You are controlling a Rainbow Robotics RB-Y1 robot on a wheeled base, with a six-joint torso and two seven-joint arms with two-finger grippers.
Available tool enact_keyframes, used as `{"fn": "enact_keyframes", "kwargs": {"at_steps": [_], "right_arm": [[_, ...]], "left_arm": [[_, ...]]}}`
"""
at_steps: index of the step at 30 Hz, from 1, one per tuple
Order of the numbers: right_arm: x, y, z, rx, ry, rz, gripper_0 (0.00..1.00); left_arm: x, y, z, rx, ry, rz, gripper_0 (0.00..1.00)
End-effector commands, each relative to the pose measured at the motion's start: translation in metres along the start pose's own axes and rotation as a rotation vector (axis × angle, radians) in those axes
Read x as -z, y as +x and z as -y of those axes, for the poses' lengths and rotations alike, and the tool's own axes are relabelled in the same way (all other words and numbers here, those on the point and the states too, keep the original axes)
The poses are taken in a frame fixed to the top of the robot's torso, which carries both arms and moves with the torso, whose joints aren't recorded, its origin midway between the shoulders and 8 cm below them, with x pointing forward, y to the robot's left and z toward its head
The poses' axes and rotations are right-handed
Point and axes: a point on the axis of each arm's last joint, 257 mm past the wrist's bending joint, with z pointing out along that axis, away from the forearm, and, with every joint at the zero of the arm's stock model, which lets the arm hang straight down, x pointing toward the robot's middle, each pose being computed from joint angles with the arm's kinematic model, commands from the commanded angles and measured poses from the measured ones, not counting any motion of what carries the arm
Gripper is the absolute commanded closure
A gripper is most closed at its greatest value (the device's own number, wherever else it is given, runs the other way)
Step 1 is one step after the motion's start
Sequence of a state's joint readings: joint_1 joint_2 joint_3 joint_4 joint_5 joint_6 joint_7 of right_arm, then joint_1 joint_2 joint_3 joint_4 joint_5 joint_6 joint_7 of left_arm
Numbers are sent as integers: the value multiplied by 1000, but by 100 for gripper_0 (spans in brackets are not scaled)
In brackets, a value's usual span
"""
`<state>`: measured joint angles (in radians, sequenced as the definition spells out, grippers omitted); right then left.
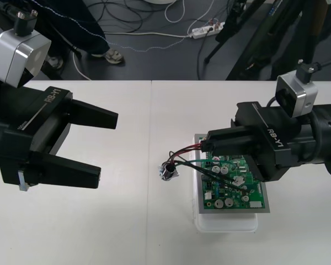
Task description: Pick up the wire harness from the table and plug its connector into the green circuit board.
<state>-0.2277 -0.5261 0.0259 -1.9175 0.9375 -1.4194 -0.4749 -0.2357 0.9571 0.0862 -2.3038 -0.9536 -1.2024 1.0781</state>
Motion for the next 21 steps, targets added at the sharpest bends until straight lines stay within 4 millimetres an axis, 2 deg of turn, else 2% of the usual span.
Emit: {"fn": "enact_keyframes", "kwargs": {"at_steps": [1, 5, 10, 21], "right_arm": [[14, -8, -7, 101, 87, -25, 100], [19, -19, -9, 142, 131, -20, 100], [19, -23, -12, 159, 155, -7, 100], [5, -12, 7, 243, 224, -18, 100]], "left_arm": [[-7, -19, -8, -107, -85, 89, 0], [-18, -25, -10, -121, -74, 152, 0], [-30, -27, -15, -152, -82, 193, 0], [-50, -33, -10, -235, -53, 262, 0]]}}
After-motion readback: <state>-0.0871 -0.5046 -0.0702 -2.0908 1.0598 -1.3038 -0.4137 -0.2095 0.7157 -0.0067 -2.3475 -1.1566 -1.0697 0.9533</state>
